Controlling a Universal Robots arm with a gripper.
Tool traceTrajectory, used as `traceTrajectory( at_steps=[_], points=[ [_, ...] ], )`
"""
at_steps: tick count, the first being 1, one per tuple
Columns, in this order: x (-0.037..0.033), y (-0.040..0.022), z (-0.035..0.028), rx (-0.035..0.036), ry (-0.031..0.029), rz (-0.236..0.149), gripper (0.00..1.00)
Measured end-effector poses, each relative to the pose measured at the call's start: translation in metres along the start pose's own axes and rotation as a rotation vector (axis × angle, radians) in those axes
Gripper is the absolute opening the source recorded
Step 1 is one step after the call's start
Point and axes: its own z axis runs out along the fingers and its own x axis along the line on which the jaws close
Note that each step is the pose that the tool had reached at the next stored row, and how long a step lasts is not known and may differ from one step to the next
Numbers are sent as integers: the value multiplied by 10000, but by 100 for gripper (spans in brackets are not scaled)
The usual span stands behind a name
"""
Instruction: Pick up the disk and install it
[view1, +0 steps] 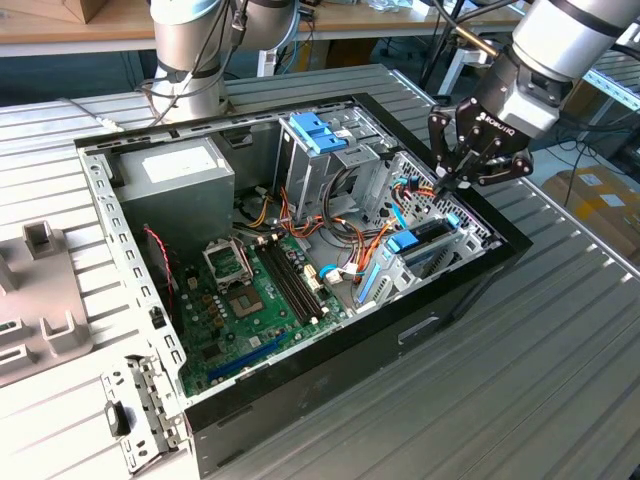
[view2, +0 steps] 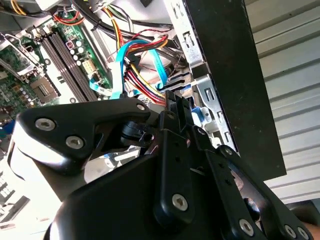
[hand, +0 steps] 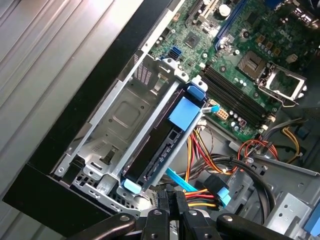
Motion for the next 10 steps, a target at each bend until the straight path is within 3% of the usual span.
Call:
traceTrajectory(
  at_steps=[5, 10],
  points=[
    [0, 0, 2, 36, -3, 299, 17],
    [1, 0, 5, 102, -8, 855, 17]
  ],
)
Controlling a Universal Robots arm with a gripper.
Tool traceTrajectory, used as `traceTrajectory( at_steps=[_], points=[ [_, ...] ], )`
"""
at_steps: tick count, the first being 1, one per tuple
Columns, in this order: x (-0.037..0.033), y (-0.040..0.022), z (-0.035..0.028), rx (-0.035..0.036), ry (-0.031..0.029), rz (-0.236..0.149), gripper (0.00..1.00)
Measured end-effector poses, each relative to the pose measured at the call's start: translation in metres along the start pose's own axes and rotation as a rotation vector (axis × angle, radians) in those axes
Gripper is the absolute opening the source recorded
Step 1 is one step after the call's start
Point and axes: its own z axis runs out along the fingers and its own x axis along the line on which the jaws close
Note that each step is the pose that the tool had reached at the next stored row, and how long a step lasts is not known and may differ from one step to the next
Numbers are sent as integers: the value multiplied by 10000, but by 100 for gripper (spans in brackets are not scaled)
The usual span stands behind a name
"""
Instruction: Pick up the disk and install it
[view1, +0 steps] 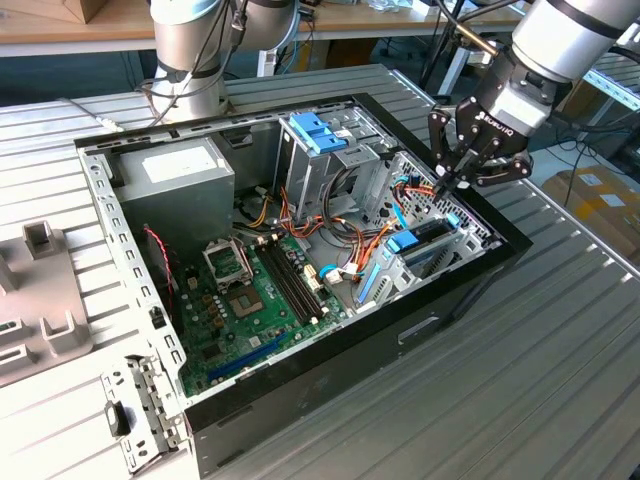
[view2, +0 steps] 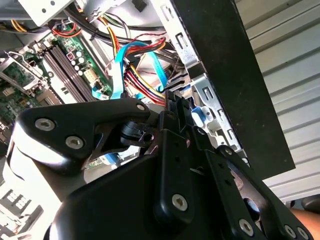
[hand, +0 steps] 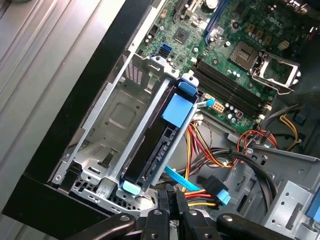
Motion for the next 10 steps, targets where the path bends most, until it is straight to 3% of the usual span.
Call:
traceTrajectory(
  at_steps=[10],
  points=[
    [1, 0, 5, 84, -6, 711, 17]
  ],
)
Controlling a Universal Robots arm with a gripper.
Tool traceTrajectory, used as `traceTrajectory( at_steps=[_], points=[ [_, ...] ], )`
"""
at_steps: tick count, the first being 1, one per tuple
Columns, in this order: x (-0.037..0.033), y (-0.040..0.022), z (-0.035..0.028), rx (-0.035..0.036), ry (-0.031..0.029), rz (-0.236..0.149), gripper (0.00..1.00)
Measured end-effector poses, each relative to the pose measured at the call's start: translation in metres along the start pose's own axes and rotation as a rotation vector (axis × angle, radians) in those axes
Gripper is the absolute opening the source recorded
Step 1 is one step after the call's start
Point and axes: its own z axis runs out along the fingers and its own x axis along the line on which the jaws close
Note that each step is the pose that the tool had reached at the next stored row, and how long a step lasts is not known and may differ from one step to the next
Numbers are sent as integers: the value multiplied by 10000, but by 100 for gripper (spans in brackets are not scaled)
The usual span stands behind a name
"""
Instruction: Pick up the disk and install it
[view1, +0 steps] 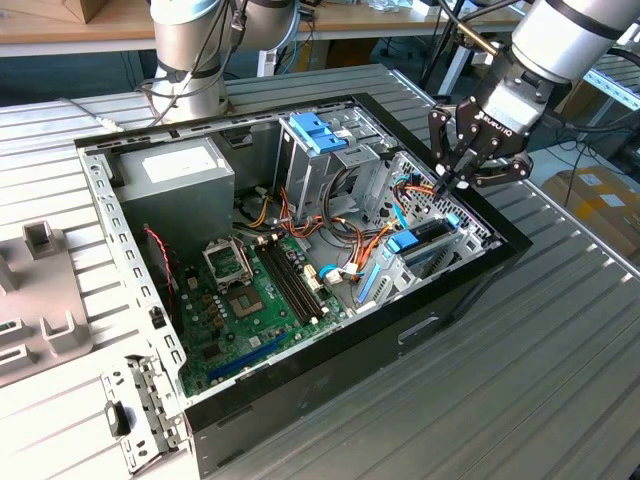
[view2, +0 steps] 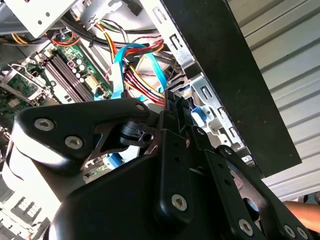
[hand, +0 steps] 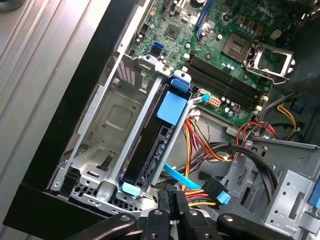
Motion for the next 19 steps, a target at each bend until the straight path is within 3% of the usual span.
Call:
traceTrajectory(
  at_steps=[9, 12, 19],
  points=[
    [1, 0, 5, 78, -7, 653, 17],
    [2, 0, 13, 207, -17, 1740, 17],
    [2, 0, 17, 271, -24, 2272, 17]
  ],
)
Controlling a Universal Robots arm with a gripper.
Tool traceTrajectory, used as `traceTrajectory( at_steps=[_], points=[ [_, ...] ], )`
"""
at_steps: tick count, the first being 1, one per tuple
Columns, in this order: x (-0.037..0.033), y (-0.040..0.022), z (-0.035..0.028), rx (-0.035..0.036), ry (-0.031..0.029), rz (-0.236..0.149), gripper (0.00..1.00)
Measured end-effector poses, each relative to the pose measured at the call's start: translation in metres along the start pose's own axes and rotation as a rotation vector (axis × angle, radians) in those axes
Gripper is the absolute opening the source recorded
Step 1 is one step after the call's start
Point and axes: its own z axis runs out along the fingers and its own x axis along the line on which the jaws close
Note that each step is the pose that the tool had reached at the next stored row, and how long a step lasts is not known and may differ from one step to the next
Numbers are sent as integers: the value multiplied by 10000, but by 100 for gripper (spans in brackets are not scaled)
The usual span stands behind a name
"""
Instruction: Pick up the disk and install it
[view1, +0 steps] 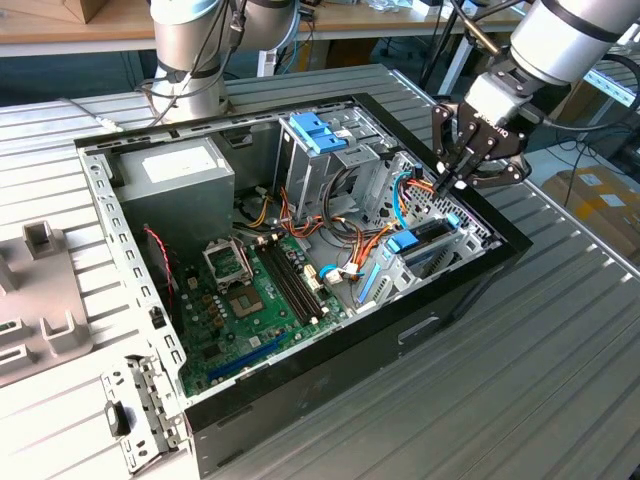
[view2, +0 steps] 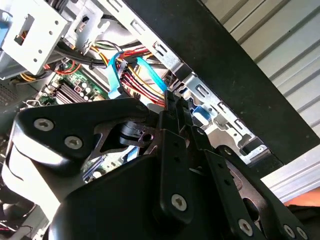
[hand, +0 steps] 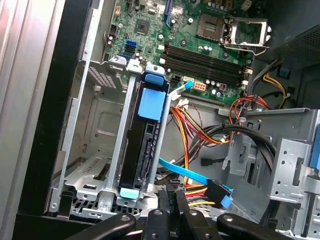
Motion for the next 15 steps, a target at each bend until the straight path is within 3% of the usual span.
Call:
traceTrajectory(
  at_steps=[10, 15],
  points=[
    [0, 0, 4, 87, -7, 732, 17],
    [1, 0, 7, 158, -14, 1324, 17]
  ],
)
